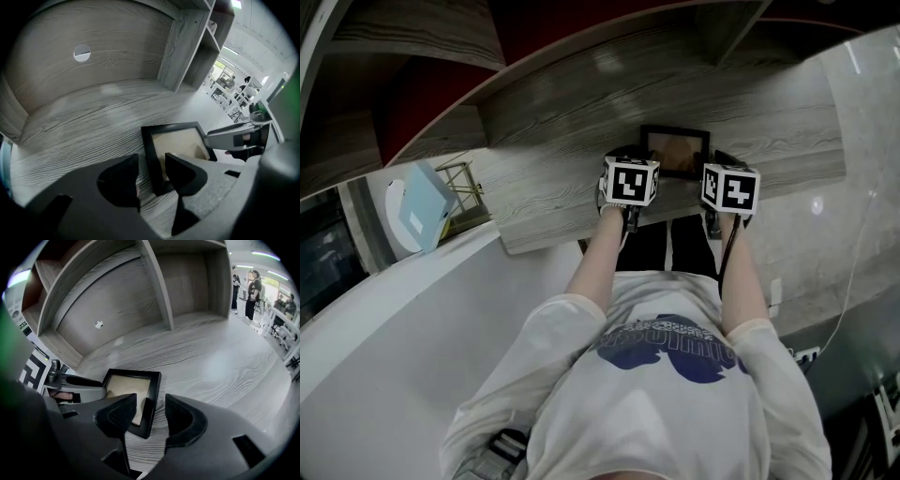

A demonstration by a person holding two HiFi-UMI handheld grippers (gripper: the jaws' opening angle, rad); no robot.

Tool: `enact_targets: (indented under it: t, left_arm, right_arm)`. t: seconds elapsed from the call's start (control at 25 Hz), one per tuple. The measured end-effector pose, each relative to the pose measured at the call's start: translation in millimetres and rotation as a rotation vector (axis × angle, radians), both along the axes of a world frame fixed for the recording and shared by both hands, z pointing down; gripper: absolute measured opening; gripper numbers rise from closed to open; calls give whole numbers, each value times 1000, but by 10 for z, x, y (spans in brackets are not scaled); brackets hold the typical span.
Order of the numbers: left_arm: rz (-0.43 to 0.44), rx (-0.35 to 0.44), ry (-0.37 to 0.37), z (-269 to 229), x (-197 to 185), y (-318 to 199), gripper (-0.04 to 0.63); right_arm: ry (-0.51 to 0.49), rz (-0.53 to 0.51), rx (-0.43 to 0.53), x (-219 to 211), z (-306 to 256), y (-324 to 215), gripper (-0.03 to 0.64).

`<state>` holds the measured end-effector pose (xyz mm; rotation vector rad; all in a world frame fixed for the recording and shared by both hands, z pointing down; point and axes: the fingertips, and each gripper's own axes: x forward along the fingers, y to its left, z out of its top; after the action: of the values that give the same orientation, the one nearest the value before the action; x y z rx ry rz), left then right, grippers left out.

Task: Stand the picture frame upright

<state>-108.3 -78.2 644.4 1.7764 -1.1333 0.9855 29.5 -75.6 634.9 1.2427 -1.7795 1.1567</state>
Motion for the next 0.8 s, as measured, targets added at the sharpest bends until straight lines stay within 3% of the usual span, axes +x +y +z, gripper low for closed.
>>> enact_targets:
  t: [0.8]
  left_arm:
    - [-14,-27,6,18,-1,2,179]
  right_arm:
    - [35,-23,-48,-22,84,10,161]
